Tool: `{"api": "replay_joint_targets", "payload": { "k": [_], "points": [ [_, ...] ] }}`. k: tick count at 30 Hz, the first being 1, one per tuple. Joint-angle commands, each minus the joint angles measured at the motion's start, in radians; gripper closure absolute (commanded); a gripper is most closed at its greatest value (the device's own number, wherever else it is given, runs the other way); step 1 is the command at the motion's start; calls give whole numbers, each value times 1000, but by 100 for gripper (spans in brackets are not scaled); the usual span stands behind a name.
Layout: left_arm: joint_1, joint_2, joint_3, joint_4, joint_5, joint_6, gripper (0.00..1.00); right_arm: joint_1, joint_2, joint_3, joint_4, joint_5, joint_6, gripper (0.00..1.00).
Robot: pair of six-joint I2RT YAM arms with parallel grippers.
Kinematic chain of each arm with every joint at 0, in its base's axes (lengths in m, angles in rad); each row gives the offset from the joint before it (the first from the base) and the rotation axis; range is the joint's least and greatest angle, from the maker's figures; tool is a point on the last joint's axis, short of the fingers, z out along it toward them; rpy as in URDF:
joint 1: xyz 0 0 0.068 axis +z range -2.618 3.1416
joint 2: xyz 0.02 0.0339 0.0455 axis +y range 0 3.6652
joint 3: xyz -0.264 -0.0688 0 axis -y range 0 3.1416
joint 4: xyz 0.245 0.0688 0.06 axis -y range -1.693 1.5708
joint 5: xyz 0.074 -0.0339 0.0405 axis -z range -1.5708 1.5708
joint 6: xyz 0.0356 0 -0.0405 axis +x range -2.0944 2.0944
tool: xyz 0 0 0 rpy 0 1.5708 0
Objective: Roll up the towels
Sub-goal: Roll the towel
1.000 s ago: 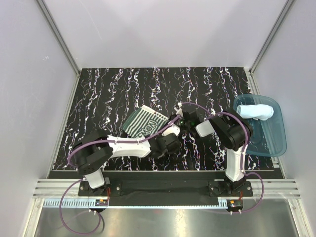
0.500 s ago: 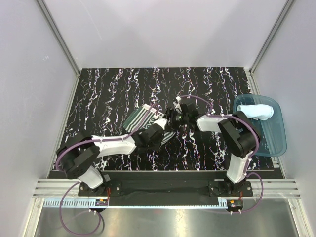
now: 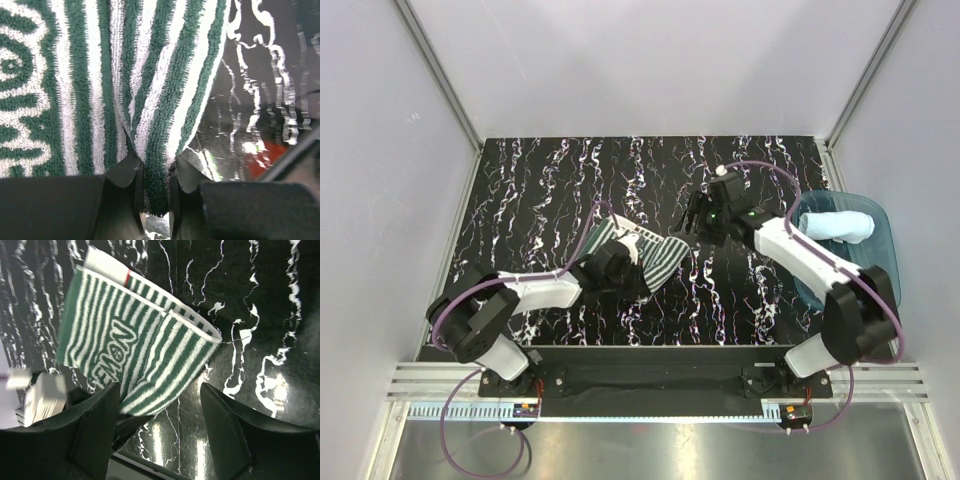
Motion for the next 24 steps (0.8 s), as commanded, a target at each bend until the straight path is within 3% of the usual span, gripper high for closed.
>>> {"api": "replay_joint_targets", "payload": {
  "k": [1,7,11,16,24],
  "points": [
    [46,24,-40,32,186,-110,100,5,-111,-5,-95,101,-40,28],
    [146,37,-98,144,316,-252,100,7,-149,-158,-14,31,12,29],
    [221,110,-190,399,469,-441,100,60,-134,-228,75,0,50,29],
    [282,262,-269,699,560,-607,100,120,-50,-277,244,-54,110,29],
    [305,282,-275,719,582,-636,100,143,79,-288,483,-117,147,28]
  ]
}}
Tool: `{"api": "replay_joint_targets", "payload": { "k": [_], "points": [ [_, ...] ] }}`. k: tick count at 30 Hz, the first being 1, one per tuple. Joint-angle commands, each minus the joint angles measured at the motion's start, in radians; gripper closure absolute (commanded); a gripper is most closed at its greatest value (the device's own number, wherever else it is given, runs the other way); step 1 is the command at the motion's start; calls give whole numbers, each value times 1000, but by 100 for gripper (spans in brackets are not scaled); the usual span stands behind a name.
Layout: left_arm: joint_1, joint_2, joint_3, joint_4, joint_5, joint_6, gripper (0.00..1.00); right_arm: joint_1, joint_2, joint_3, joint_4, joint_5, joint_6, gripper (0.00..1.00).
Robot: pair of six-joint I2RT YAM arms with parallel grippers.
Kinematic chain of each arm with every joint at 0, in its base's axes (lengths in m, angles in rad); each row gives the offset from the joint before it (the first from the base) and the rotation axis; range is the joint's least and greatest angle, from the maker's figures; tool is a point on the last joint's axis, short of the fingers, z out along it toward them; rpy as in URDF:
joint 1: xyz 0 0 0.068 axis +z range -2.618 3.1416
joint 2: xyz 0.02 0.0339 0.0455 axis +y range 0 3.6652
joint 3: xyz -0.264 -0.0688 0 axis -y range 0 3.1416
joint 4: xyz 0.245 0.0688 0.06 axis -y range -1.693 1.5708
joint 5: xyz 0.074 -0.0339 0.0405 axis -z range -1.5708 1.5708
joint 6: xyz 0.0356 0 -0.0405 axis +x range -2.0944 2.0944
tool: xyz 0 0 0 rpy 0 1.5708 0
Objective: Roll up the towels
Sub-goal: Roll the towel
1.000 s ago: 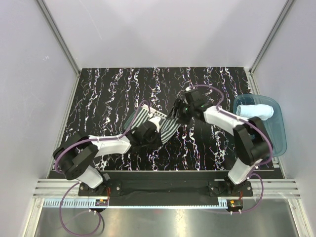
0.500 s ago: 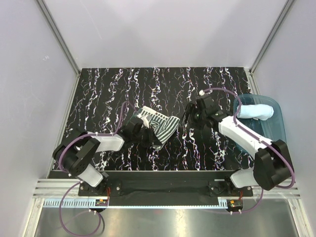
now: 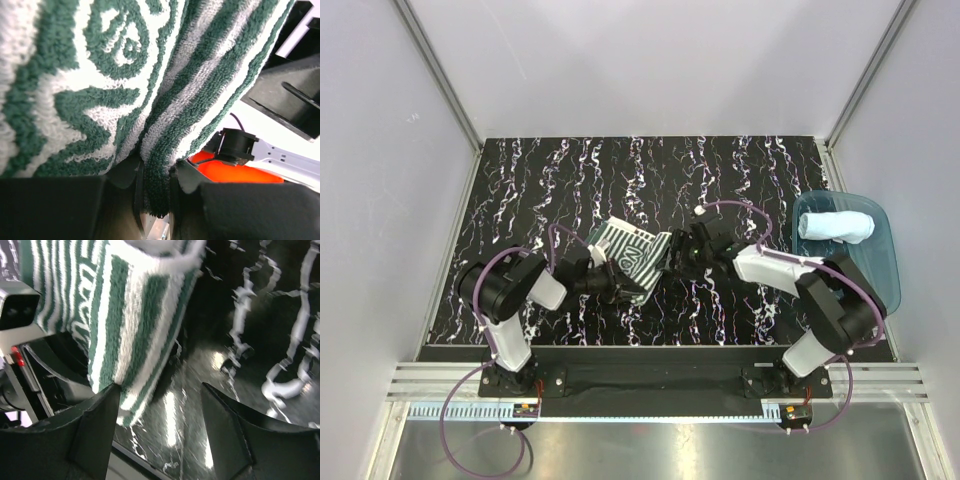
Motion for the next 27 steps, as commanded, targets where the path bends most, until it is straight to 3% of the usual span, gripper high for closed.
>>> {"api": "replay_joint_targets", "payload": {
  "k": [1,14,15,18,19,21,23,25,27],
  "points": [
    [11,19,-13,-46,29,-19,100,13,54,6,184,-52,31,28],
    [39,19,41,-126,117,8,100,19,221,42,361,-69,45,32],
    [40,22,45,-130,121,11,100,23,226,43,375,-69,45,34],
    [43,20,60,-162,132,30,99,26,246,51,384,-77,47,64],
    [45,11,67,-206,131,53,91,29,252,52,383,-78,50,76],
    [45,-26,93,-327,111,123,78,26,252,57,358,-71,48,85],
    [45,-61,131,-443,56,188,68,29,246,60,315,-63,45,91],
    [45,-118,159,-617,-15,281,50,29,230,60,278,-43,43,93],
    [43,-170,200,-713,-63,355,39,29,216,66,212,-25,42,95]
  ]
}}
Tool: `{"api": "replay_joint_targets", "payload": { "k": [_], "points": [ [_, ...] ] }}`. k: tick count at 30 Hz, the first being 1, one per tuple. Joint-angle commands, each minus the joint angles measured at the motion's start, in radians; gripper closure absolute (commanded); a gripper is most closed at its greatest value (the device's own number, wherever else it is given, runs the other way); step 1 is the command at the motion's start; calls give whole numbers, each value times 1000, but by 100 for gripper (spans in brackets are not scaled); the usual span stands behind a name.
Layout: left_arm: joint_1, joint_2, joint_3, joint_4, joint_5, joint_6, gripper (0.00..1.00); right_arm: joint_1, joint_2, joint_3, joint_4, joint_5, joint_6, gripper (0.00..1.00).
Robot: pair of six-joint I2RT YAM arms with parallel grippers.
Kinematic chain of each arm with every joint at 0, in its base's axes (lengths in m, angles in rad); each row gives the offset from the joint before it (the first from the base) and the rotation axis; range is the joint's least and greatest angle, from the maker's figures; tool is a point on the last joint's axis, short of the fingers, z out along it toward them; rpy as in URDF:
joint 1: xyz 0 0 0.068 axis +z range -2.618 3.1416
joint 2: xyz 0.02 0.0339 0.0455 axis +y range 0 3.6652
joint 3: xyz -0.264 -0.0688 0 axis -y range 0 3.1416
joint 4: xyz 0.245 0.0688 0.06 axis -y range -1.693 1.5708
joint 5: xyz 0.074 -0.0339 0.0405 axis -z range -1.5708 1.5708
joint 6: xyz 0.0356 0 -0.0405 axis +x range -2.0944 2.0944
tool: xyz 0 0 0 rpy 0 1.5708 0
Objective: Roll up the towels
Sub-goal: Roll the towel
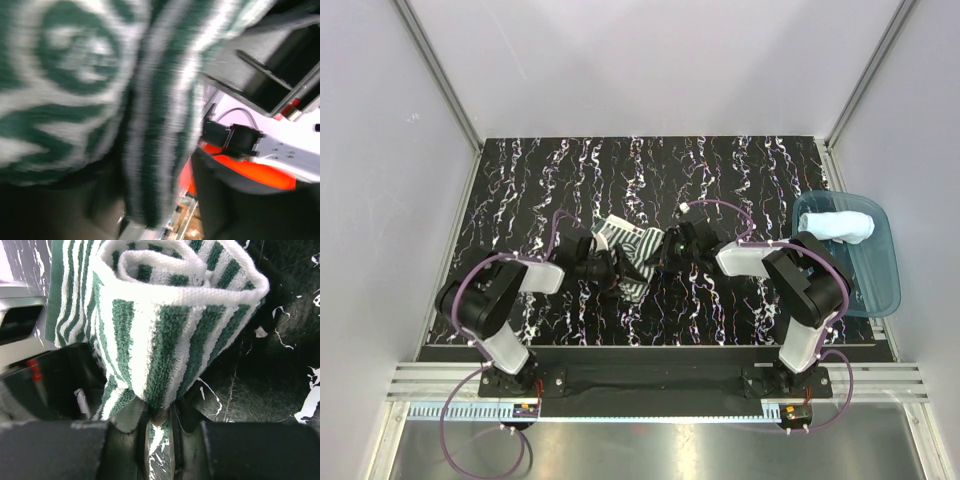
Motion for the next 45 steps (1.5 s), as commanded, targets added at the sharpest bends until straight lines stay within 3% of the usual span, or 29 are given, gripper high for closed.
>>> {"api": "replay_joint_targets", "payload": {
  "k": [1,3,9,13,16,20,23,29,40,44,45],
  "points": [
    [-5,-89,60,-366,-161,201,34,15,-12,25,-120,73,-10,95],
    [-11,-149,105,-459,-229,268,31,13,-19,36,-178,81,-9,96],
    [-127,-353,252,-825,-621,414,28,15,-16,82,-339,98,-3,97],
    [-265,-450,323,-854,-869,503,27,21,-4,115,-409,92,-1,98],
    [-396,-493,326,-811,-974,589,27,24,-4,149,-462,95,-6,98],
    [-518,-459,330,-768,-1042,658,25,30,2,188,-506,93,-10,98],
    [-551,-384,346,-746,-1082,666,24,33,1,194,-523,86,-9,98],
    [-572,-251,346,-666,-1086,666,25,38,-24,175,-535,70,-1,97],
    [-589,-146,289,-593,-1082,654,25,39,-62,154,-535,34,13,97],
    [-591,-123,262,-564,-1074,646,34,38,-65,168,-545,-3,11,96],
    [-591,-119,258,-561,-1074,646,40,38,-65,169,-545,-9,11,96]
  ]
}}
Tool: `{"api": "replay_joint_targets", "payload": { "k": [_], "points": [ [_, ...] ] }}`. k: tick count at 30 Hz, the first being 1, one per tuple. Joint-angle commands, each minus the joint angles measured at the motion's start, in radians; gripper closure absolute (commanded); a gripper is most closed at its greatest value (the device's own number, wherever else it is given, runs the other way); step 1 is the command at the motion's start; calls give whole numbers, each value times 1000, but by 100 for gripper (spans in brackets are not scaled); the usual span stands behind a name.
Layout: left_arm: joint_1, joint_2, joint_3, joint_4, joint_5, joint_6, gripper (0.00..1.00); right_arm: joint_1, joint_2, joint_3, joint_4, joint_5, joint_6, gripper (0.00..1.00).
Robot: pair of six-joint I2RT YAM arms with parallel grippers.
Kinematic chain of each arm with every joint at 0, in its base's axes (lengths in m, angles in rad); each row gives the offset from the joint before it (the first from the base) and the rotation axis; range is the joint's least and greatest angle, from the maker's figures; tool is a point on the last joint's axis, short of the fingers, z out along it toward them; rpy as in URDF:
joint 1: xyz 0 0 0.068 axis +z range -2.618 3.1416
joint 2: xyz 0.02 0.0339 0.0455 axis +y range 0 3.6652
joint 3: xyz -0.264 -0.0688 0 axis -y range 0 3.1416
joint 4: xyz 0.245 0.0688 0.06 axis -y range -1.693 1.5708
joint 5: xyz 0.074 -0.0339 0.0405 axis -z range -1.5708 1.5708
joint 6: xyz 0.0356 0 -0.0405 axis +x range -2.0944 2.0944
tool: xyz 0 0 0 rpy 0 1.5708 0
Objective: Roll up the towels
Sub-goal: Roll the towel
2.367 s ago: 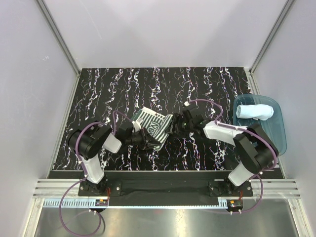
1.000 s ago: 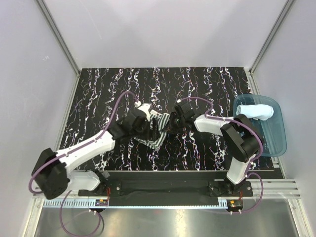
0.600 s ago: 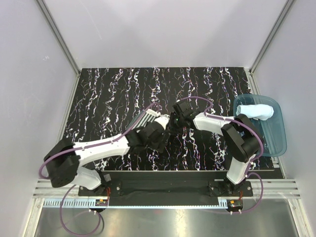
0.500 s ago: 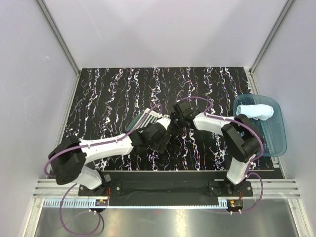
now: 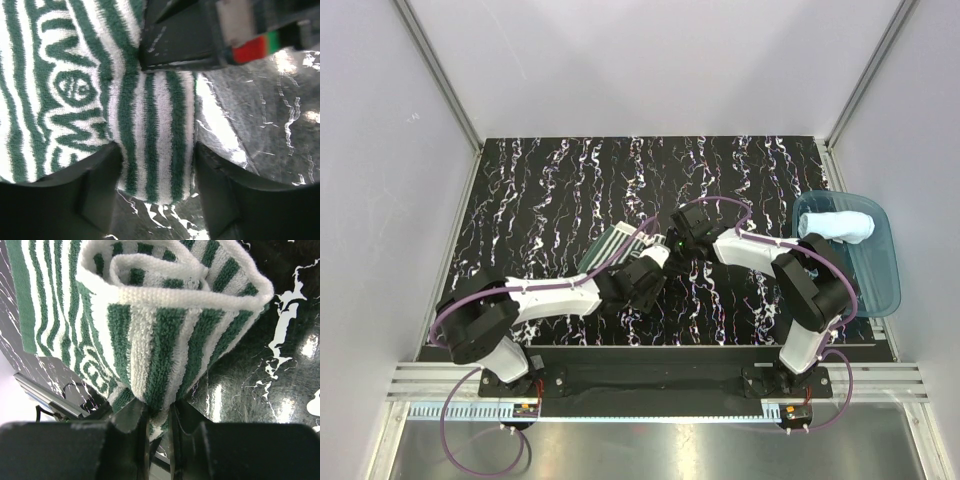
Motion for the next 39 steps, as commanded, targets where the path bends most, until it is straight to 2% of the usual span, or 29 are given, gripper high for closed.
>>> {"api": "replay_joint_targets", "payload": {
  "k": [1,3,4,7,11,12,15,18,21,22,27,32,39],
  "points": [
    [-6,38,-23,83,2,-3,45,16,-33,0,-72,-70,5,95],
    [-6,52,-21,93,16,6,57,16,-33,0,-69,-84,8,94],
    [-6,56,-18,93,22,10,67,15,-33,2,-69,-90,10,94],
    [-5,79,-9,97,42,21,81,16,-33,3,-75,-102,10,92],
    [-3,104,5,89,71,33,83,16,-56,9,-118,-78,-7,74],
    [-3,107,19,81,79,35,83,15,-63,16,-158,-64,-14,64],
    [-3,104,25,61,89,24,84,10,-97,49,-265,31,-48,45],
    [8,75,13,57,121,0,83,-28,-158,68,-336,117,-64,32],
    [26,32,-20,70,195,-29,82,-97,-229,68,-376,162,-76,25],
    [47,12,-29,80,221,-38,82,-117,-249,62,-383,171,-77,17],
    [132,-39,-101,168,455,-100,81,-165,-396,45,-373,217,-87,14],
    [258,-53,-145,256,652,-157,80,-163,-509,-43,-282,164,-59,14],
    [385,6,-136,317,951,-241,77,-151,-539,-228,64,-68,-24,17]
  ]
}}
